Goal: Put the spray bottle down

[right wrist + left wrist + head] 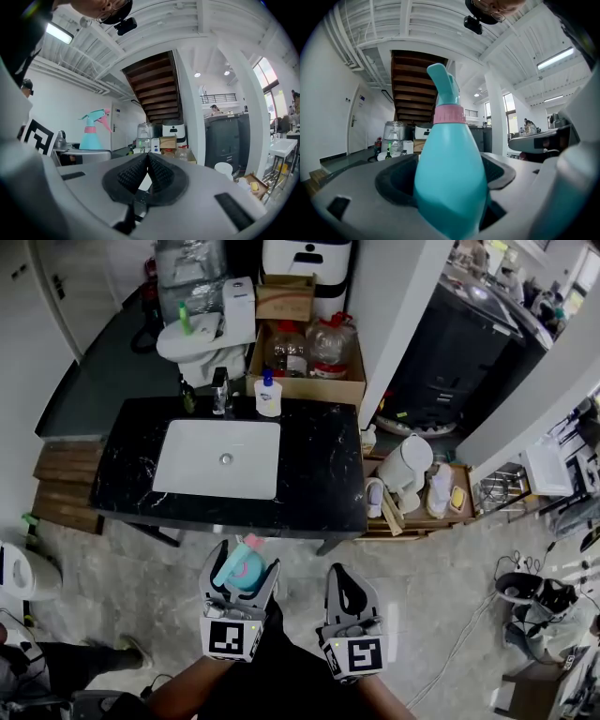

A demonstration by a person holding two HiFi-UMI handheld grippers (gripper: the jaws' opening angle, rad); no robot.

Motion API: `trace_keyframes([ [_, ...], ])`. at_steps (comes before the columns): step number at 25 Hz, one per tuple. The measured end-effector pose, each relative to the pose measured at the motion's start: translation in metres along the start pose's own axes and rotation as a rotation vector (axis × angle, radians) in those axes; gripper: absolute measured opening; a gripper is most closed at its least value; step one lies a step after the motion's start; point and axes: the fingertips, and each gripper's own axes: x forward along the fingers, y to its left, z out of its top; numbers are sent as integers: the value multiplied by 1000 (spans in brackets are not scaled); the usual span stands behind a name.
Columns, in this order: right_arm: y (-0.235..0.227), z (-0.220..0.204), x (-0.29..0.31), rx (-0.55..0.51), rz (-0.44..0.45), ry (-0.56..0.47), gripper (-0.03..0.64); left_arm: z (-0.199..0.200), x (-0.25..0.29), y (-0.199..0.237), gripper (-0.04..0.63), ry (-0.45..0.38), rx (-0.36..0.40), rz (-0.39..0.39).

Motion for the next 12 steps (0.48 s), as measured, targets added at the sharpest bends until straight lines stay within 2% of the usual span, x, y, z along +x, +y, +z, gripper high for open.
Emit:
trace_keyframes([
  [5,-8,11,49,11,-24,3,15,8,41,20,400,0,-24,-45],
  [9,-15,13,84,15,-64,9,15,30,69,28,400,-46,-57,-83],
  [12,-14,11,110,36,-53,25,15,32,88,34,400,-48,-78,-102],
])
